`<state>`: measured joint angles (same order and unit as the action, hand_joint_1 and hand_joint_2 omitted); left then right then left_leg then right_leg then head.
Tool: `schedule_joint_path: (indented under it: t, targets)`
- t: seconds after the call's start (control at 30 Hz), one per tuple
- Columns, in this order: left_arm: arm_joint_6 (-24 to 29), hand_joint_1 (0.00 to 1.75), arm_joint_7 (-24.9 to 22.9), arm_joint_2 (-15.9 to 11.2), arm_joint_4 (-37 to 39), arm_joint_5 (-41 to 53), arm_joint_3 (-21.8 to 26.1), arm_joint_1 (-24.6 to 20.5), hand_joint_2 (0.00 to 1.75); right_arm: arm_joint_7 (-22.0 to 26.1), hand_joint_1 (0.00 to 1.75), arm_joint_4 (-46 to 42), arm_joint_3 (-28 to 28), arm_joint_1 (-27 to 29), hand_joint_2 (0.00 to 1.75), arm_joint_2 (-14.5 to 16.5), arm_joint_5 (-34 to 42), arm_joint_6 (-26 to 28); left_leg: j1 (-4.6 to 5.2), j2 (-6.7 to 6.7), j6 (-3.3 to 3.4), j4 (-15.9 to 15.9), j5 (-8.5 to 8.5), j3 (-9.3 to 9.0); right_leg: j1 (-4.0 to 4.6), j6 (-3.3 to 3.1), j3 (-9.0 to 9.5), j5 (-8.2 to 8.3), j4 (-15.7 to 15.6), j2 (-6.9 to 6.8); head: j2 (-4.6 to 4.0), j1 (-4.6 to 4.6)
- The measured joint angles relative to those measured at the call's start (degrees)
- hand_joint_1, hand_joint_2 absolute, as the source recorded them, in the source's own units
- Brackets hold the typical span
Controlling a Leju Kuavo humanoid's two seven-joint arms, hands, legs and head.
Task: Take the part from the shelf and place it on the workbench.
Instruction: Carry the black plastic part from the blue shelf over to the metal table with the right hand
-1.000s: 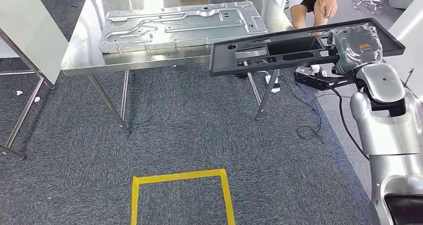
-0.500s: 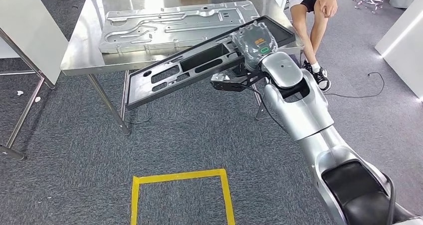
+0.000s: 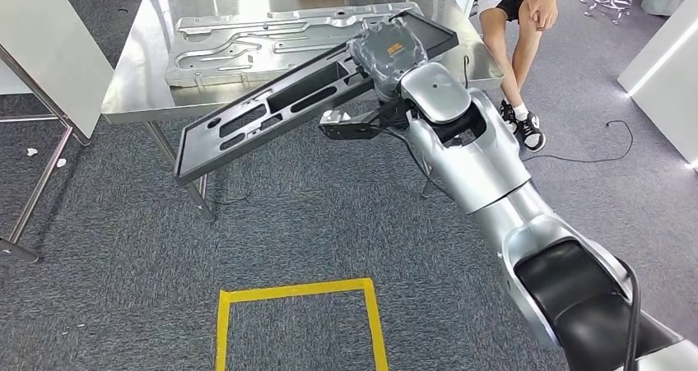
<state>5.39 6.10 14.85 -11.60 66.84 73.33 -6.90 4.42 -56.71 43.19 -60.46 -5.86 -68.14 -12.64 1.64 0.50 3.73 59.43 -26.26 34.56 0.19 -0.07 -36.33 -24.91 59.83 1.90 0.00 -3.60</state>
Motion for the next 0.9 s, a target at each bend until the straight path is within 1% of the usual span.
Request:
schedule_joint_path:
  t: [0.13,0.23,0.4,0.73,0.83,0.9]
  targets:
    - [-0.01,0.00,0.02,-0.02,0.01,-0.20,0.08,0.05,1.75,0.07,1.75,0.06,0.49,-3.66,1.75,-1.02,0.63,-1.70,0.03,-0.04,0.01,0.00,-0.01,0.00,0.00,0.00,0.01,0.00,-0.02,0.02,0.00,-0.01]
    - [-0.02,0.00,0.02,-0.01,0.01,-0.20,0.11,0.02,1.75,0.07,1.75,0.06,0.80,-5.02,1.75,-1.38,0.80,-1.86,0.03,-0.05,0.02,0.00,-0.01,0.00,0.00,0.01,0.02,0.01,-0.07,0.02,0.00,-0.01]
    - [-0.04,0.00,0.05,-0.01,0.01,-0.20,0.13,0.03,1.75,0.05,1.75,0.05,1.35,-5.49,1.75,-1.70,0.98,-2.27,0.04,-0.03,0.02,0.02,-0.01,0.01,-0.01,0.04,0.03,0.03,-0.12,0.01,0.00,-0.01]
    - [0.00,0.00,0.28,-0.02,0.01,-0.28,0.19,0.03,1.75,0.04,1.75,0.04,2.34,-5.76,1.75,-3.10,2.48,-2.83,0.13,-0.02,0.14,0.18,-0.06,0.13,-0.32,0.27,0.02,0.16,-0.23,0.02,0.00,-0.01]
    - [0.01,0.00,0.28,-0.03,0.01,-0.32,0.23,0.02,1.75,0.04,1.75,0.04,2.60,-5.76,1.75,-3.40,2.61,-2.83,0.22,-0.02,0.36,0.27,-0.09,0.18,-0.40,0.47,0.02,0.22,-0.29,0.04,0.00,0.01]
    - [0.01,0.00,0.28,-0.03,0.01,-0.33,0.24,0.00,1.75,0.04,1.75,0.04,2.72,-5.76,1.75,-3.56,2.67,-2.82,0.26,-0.05,0.65,0.15,-0.10,0.21,-0.43,0.74,0.02,0.41,-0.23,0.09,0.00,0.01]
